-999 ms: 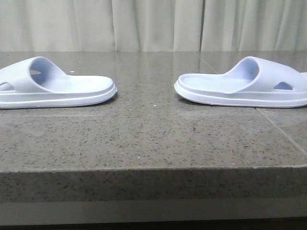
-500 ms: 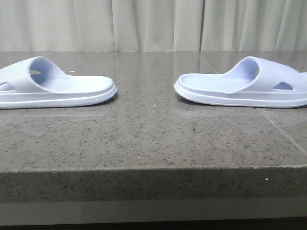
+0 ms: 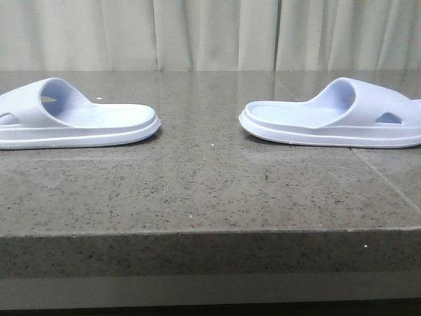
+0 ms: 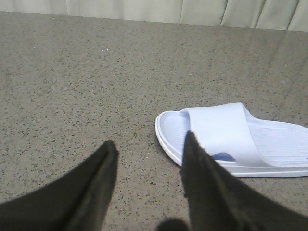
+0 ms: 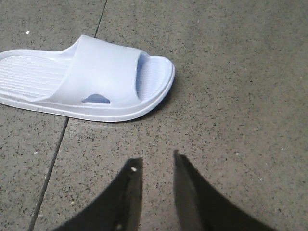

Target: Insert blue slippers together front up

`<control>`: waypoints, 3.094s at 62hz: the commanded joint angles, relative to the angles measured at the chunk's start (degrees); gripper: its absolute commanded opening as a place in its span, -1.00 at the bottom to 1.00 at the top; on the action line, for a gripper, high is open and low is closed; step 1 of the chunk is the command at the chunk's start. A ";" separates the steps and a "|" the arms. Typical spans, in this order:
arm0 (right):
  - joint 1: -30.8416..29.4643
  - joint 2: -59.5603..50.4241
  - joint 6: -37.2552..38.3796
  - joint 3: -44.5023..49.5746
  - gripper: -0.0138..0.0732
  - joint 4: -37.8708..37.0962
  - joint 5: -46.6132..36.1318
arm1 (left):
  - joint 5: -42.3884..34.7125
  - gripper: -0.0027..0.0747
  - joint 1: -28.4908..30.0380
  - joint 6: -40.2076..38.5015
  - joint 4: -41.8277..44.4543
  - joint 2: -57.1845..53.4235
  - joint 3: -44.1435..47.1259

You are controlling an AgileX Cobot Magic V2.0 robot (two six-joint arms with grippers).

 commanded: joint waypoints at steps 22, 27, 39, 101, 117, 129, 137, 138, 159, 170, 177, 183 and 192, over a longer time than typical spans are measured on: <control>-0.33 0.50 -0.09 -1.77 0.18 -0.22 -2.80 | -0.83 0.34 -0.14 -0.34 -0.01 1.89 -4.30; -0.33 0.50 -0.09 -1.77 0.18 -0.22 -2.80 | 4.46 0.34 -0.14 -0.34 0.11 4.27 -7.15; -0.33 0.50 -0.09 -1.77 0.18 -0.22 -2.80 | 12.71 0.34 -0.14 -0.34 1.61 12.67 -13.25; -0.33 0.50 -0.09 -1.77 0.18 -0.22 -3.72 | 20.26 0.34 23.12 45.72 -58.27 55.48 -22.10; -0.33 0.50 -0.09 -1.77 0.18 -0.22 -3.76 | 22.24 0.34 23.00 52.39 -67.50 62.19 -22.20; -0.33 0.50 -0.09 -1.77 0.18 -0.22 -3.76 | 23.28 0.31 20.31 52.53 -67.39 65.43 -23.27; -0.33 0.50 -0.09 -1.77 0.18 -0.22 -3.76 | 23.17 0.04 18.13 52.53 -66.88 65.94 -23.27; -0.33 0.50 -0.09 -1.77 0.18 -0.22 -3.76 | 23.17 0.00 17.85 52.53 -66.87 66.09 -23.27; -0.33 0.50 -0.09 -1.77 0.18 -0.22 -3.68 | 23.68 -0.32 12.38 52.53 -65.83 67.17 -23.27; -0.33 0.50 -0.09 -1.77 0.18 -0.22 -3.68 | 23.72 -0.73 12.15 52.53 -65.68 67.17 -23.27; -0.33 0.50 -0.09 -1.77 0.18 -0.22 -3.68 | 24.11 -0.98 12.15 52.71 -65.68 67.17 -23.27; -0.33 0.50 -0.09 -1.77 0.18 -0.22 -3.68 | 26.10 -0.98 12.15 52.79 -65.24 67.06 -24.51; -0.33 0.50 -0.09 -1.77 0.18 -0.22 -4.04 | 28.53 -0.98 12.15 52.79 -65.36 64.15 -25.83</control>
